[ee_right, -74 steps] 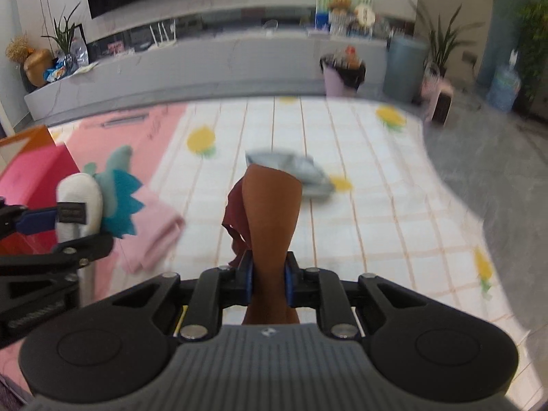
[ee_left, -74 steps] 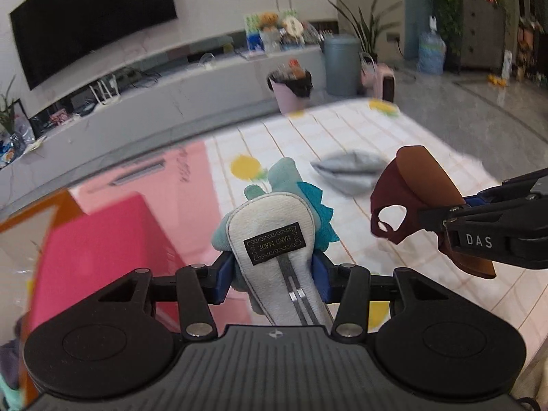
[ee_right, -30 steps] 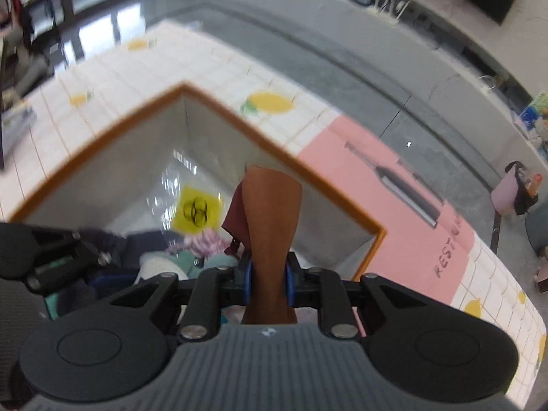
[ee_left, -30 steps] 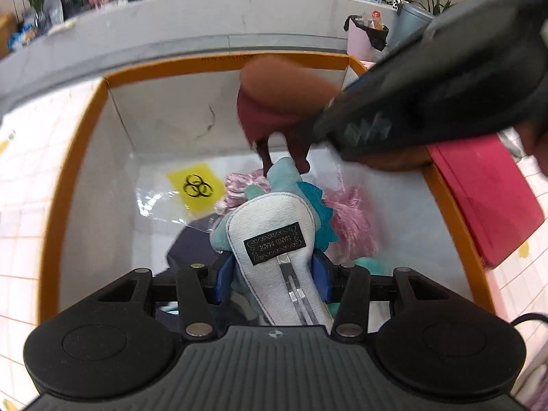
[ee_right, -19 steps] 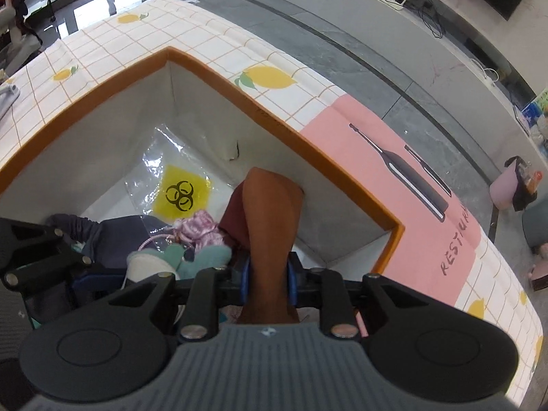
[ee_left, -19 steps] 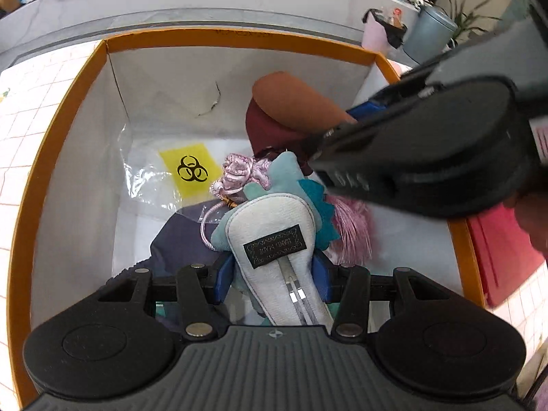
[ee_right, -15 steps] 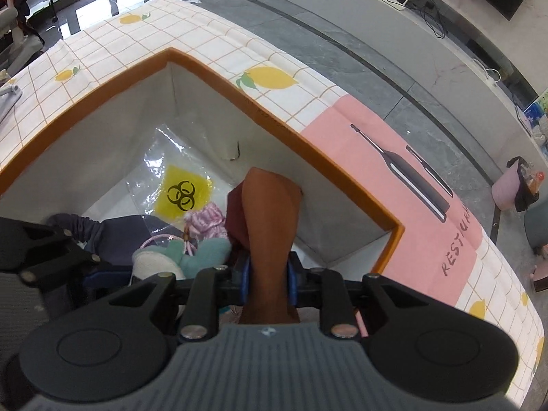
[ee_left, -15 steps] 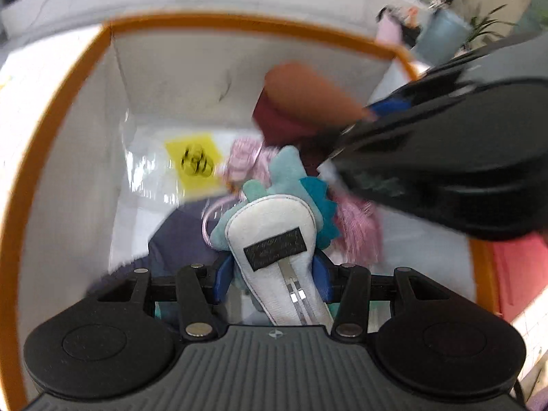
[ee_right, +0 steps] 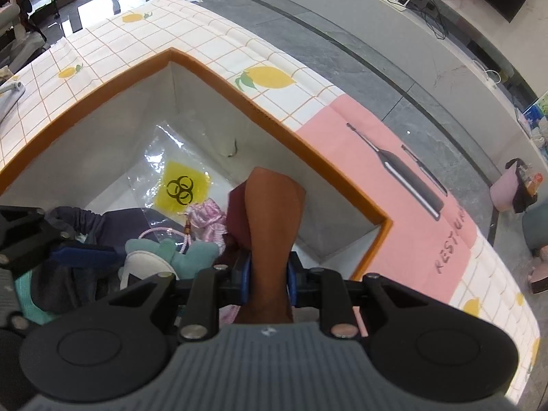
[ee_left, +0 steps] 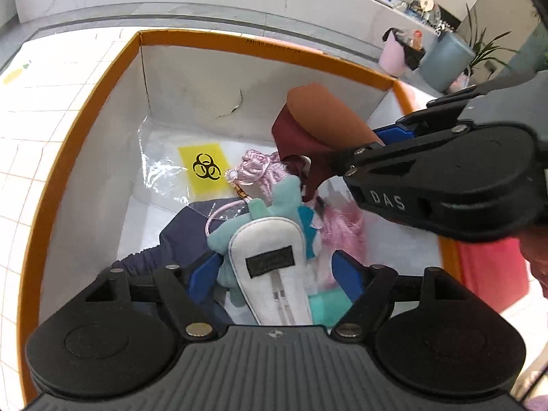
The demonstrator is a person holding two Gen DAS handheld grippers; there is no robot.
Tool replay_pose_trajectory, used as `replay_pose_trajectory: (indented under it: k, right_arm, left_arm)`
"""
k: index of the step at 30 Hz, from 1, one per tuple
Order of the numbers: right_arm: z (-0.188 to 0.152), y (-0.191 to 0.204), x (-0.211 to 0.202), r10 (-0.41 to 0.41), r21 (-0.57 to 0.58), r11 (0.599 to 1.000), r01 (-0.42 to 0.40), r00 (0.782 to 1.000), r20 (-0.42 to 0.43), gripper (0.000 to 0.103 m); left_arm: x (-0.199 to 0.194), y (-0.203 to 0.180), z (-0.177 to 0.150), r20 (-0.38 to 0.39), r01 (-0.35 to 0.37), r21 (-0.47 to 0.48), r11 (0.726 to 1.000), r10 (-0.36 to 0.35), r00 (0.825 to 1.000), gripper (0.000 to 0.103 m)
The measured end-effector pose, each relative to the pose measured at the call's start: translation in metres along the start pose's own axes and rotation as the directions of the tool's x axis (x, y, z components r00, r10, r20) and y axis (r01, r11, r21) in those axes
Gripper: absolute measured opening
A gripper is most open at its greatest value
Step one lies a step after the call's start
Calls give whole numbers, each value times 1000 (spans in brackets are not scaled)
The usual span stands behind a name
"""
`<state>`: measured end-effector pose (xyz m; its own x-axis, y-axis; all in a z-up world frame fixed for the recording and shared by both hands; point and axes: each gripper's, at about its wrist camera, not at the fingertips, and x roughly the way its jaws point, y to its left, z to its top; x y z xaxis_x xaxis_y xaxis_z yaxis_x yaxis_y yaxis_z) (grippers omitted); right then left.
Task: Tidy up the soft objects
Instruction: 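Open the left tool to drop the plush while the right tool releases the brown cloth into the box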
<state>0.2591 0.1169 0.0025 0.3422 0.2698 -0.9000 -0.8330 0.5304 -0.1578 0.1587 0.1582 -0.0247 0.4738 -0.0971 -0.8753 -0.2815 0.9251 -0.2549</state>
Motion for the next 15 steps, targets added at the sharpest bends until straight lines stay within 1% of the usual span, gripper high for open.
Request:
replay_pose_trajectory:
  k: [3, 5, 6, 8, 11, 13, 15]
  right_arm:
    - [2, -1, -2, 4, -6, 1000, -4, 1000, -5, 20]
    - [4, 2, -1, -4, -29, 1000, 3, 1000, -19, 20]
    - [5, 4, 2, -17, -45, 999, 16, 999, -32, 20]
    - [8, 11, 9, -51, -82, 996, 45, 996, -69, 20]
    - [13, 20, 16, -87, -130, 989, 77, 994, -70, 20]
    - [14, 26, 20, -78, -146, 987, 65, 993, -85, 20]
    - [15, 30, 20, -71, -146, 987, 61, 995, -68, 20]
  left_arm:
    - [-15, 6, 1, 46, 3, -19, 1000, -2, 999, 88]
    - [-25, 8, 3, 66, -13, 27, 1000, 11, 998, 88]
    - [-31, 10, 1, 84, -25, 42, 999, 21, 996, 88]
    - [-36, 11, 3, 122, -54, 36, 998, 49, 991, 88]
    - [-35, 17, 3, 119, -81, 26, 996, 78, 990, 88]
    - [-33, 18, 5, 115, -98, 31, 995, 94, 989, 88]
    - [-29, 16, 7, 110, -107, 34, 994, 102, 989, 88]
